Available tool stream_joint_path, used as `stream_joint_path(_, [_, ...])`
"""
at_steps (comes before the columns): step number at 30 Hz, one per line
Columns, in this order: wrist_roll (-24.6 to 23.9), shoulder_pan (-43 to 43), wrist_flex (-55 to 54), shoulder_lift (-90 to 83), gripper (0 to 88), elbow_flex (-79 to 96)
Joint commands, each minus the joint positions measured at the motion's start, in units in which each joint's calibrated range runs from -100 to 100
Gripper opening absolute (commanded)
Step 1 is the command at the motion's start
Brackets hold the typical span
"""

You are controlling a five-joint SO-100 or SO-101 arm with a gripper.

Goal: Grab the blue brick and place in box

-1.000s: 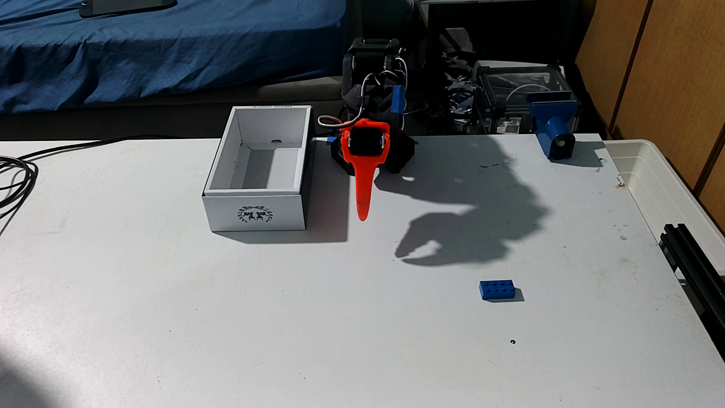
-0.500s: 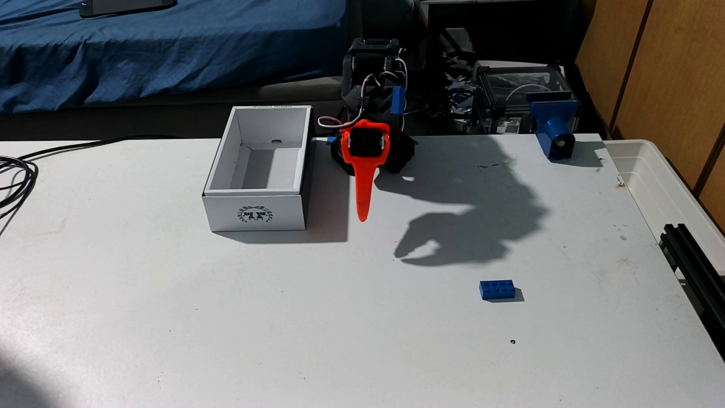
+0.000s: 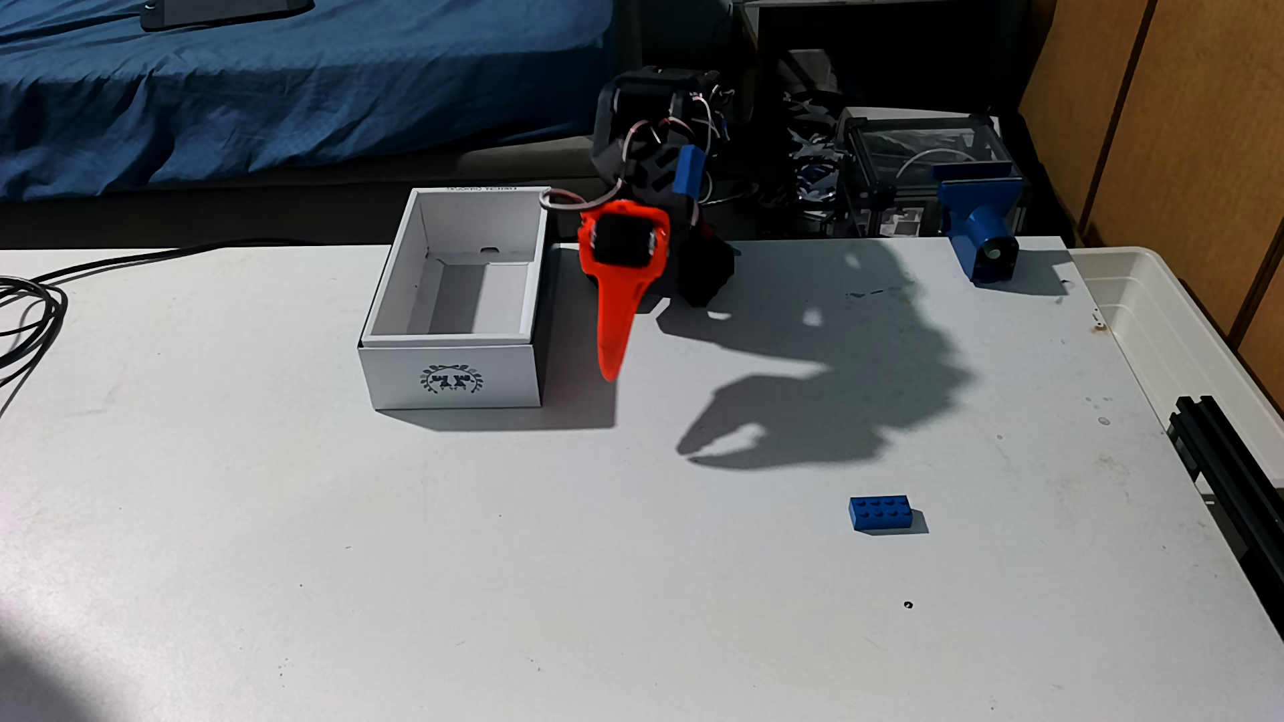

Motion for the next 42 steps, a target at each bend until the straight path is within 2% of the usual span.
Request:
stream_joint_path(1, [1.1, 1.2, 2.5, -0.6, 1.2, -4.9])
stream_joint_path(8, [3.3, 2.7, 5.9, -0.6, 1.2, -9.8])
stream_joint_path(20, [4.2, 4.8, 10.2, 0.8, 1.7, -18.6])
stream_joint_path(38, [3.4, 3.5, 10.6, 39.7, 1.4, -47.7])
stream_joint_path(42, [1.7, 2.0, 10.6, 47.7, 1.4, -51.8])
